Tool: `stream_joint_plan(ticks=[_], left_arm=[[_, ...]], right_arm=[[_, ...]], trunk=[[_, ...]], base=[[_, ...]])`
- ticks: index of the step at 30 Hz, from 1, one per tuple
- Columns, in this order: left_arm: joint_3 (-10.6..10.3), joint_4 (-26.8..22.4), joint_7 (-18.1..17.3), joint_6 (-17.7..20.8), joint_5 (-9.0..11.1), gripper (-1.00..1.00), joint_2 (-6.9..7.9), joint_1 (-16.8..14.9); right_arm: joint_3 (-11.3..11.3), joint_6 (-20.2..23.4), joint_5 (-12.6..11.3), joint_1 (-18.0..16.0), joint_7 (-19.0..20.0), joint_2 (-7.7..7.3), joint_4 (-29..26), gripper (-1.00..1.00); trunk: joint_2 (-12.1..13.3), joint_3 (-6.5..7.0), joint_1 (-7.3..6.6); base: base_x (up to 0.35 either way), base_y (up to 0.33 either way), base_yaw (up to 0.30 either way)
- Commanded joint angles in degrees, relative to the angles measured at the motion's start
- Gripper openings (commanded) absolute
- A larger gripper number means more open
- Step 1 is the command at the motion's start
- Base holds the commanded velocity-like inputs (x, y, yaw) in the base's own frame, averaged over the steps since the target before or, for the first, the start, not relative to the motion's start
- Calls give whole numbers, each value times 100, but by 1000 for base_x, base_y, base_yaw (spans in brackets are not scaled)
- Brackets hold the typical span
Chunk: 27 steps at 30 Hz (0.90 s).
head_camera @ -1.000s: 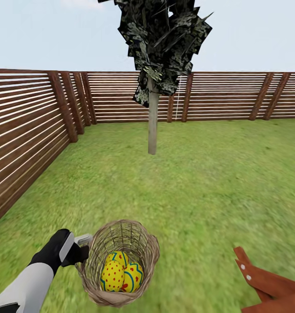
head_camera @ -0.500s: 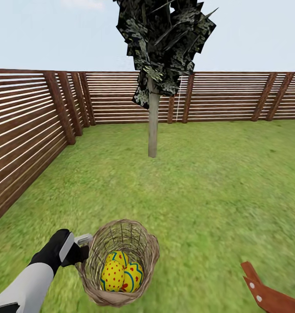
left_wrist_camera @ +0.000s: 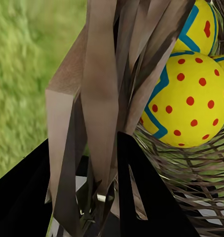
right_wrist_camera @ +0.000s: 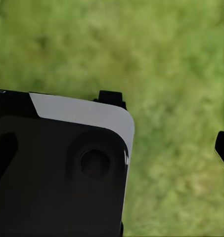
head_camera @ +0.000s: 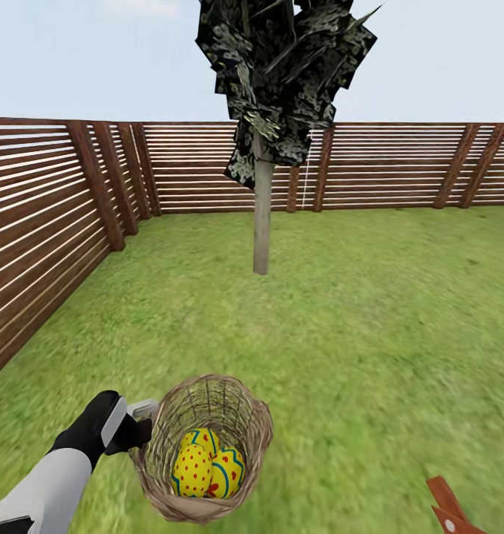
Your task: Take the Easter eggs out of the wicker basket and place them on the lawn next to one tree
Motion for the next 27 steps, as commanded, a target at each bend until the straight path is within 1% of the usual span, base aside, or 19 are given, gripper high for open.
stream_joint_plan(ticks=[1, 27], left_arm=[[16, -6, 28, 19, 123, -100, -1, -3], [16, -11, 28, 9, 123, -100, -1, -3]], right_arm=[[-13, -43, 50, -10, 5, -2, 26, 100], [-13, -62, 47, -10, 5, -9, 23, 100]], trunk=[[-3, -5, 3], [-3, -5, 3]], base=[[322, 0, 0], [322, 0, 0]])
